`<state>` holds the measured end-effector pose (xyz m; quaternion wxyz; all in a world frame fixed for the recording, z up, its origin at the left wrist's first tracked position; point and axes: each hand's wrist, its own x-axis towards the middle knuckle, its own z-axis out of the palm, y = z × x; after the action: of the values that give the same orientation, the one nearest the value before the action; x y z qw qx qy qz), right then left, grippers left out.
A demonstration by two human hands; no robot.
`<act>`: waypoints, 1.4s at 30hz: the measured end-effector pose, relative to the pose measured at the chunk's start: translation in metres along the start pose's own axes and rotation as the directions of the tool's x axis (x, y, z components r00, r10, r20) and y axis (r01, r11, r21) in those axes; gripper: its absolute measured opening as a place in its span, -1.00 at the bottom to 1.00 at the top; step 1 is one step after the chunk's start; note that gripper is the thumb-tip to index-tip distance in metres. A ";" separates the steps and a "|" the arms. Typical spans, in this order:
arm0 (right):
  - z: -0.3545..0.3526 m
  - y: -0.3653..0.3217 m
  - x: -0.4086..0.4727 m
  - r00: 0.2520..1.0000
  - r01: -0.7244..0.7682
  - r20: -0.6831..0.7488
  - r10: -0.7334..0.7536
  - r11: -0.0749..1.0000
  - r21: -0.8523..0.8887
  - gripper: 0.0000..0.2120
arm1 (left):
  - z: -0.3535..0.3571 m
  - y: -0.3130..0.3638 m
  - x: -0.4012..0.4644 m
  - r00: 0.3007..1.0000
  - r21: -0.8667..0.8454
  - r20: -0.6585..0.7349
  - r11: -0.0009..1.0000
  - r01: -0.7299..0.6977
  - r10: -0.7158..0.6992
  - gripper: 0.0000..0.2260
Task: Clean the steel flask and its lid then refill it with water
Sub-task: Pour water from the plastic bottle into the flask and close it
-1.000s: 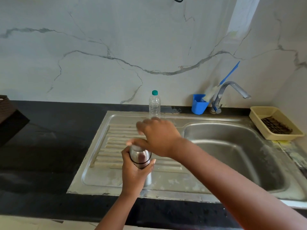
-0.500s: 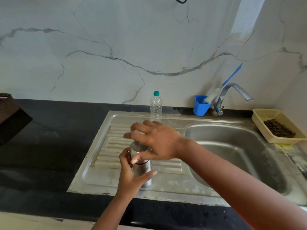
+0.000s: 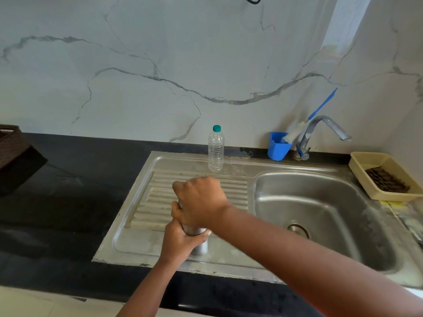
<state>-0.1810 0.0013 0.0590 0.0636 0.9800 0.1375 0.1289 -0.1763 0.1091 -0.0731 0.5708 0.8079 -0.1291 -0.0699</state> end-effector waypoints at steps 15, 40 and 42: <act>0.021 0.029 -0.004 0.953 0.232 -0.208 -0.220 0.972 0.034 -0.51 | 0.000 0.002 -0.001 0.996 0.003 -0.064 0.998 -0.064 0.064 -0.63; 0.104 0.010 -0.088 0.859 -0.509 0.469 0.206 0.237 0.828 -0.22 | -0.011 -0.028 -0.035 0.999 -0.058 -0.035 0.998 -0.008 0.006 -0.35; 0.105 0.007 -0.088 0.859 -0.503 0.468 0.206 0.177 0.846 -0.30 | -0.010 -0.028 -0.035 1.000 -0.109 -0.022 0.994 -0.004 0.002 -0.41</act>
<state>-0.2323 -0.0397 -0.0614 -0.5501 0.8281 -0.0562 -0.0917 -0.2041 0.1367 -0.0970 0.6154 0.7762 -0.1201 -0.0670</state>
